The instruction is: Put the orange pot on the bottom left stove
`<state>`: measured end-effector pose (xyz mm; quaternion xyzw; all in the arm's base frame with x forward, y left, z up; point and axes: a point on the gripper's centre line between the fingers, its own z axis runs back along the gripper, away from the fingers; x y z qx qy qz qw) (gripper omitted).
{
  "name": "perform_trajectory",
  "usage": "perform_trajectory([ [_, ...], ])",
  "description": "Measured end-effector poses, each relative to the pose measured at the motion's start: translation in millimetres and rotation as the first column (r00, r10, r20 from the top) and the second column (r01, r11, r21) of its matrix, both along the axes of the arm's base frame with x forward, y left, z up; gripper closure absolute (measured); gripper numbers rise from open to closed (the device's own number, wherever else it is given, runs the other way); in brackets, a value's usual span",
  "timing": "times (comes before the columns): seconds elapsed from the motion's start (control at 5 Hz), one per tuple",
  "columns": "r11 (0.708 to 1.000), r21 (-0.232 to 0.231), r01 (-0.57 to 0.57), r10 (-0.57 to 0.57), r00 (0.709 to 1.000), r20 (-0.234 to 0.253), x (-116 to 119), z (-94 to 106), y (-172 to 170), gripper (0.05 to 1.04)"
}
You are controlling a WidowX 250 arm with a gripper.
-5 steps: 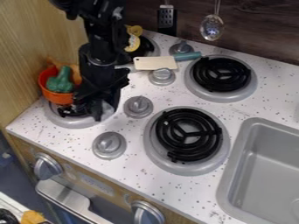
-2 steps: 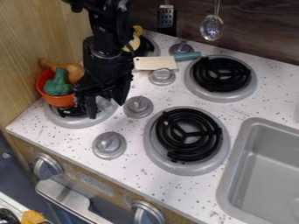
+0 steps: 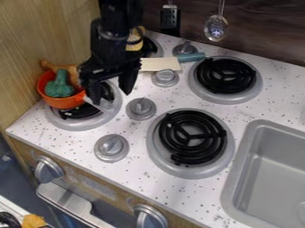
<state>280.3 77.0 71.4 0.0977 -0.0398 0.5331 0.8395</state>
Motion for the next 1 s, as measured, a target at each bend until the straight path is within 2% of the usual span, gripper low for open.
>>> perform_trajectory([
  [0.2,0.995,-0.032,0.091,-0.092,0.995,-0.042,2,11.1,-3,0.082],
  [0.4,0.986,-0.007,0.164,-0.164,0.986,-0.022,13,20.9,2,0.082],
  [0.6,0.930,0.000,0.368,-0.367,0.928,0.062,31,17.1,-6,0.082],
  [0.8,0.837,-0.023,0.546,-0.541,0.834,0.111,51,23.5,-30,0.082],
  [1.0,0.783,-0.026,0.621,-0.618,0.782,0.081,61,19.5,-46,0.082],
])
